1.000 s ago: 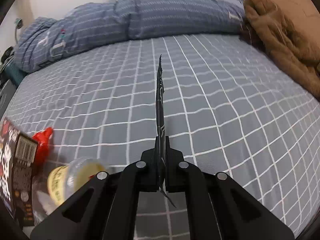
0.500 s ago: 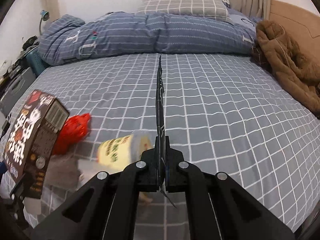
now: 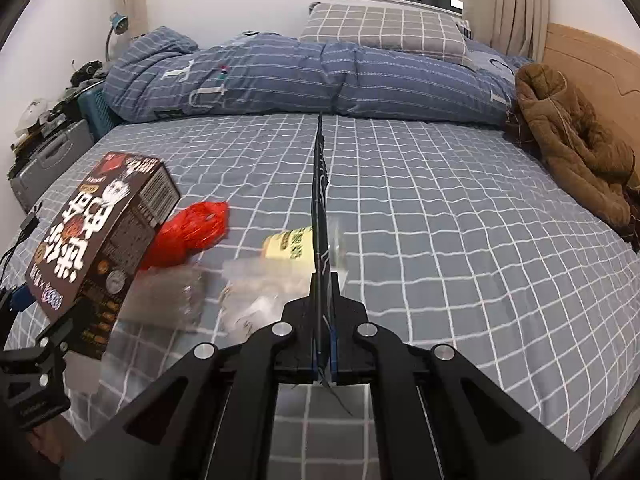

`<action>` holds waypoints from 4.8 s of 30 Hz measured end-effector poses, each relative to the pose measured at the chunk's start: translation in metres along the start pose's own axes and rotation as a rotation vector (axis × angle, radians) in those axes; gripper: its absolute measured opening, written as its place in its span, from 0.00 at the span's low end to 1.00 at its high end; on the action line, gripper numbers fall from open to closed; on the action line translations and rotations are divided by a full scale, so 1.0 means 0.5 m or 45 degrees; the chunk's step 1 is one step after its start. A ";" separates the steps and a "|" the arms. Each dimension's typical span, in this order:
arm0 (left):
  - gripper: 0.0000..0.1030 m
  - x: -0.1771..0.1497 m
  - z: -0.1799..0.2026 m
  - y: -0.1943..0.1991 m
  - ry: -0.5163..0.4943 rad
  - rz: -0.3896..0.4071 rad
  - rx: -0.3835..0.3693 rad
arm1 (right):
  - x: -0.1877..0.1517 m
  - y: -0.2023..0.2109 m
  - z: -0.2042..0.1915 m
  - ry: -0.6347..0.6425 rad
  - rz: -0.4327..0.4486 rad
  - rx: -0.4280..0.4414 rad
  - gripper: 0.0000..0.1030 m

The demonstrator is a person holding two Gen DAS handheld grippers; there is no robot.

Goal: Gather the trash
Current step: 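Carry the cookie box and black packet with both tools over the trash bin, then open the left tool to drop the box while the right tool drops the packet into the bin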

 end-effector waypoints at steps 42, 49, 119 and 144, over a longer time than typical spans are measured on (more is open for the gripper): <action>0.87 -0.155 -0.009 0.187 0.043 -0.028 0.004 | -0.230 0.182 -0.088 0.044 -0.033 0.043 0.03; 0.87 -0.200 -0.013 0.217 0.058 -0.059 0.006 | -0.276 0.210 -0.098 0.053 -0.052 0.055 0.03; 0.89 -0.633 0.010 0.232 0.026 -0.745 -0.004 | -0.721 0.227 -0.103 -0.009 -0.640 0.041 0.03; 0.94 -0.625 -0.125 0.211 0.121 -0.677 0.109 | -0.722 0.180 -0.221 0.131 -0.691 0.173 0.05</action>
Point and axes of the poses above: each gripper's, at about its wrist camera, not at the fingertips, and y roughly against the way its jaws point, z to its right, x to its top, the point moved 8 cm from there along -y, roughly the way its jaws point, and after that the axes turned 2 degrees about y, right-handed, at the moved point
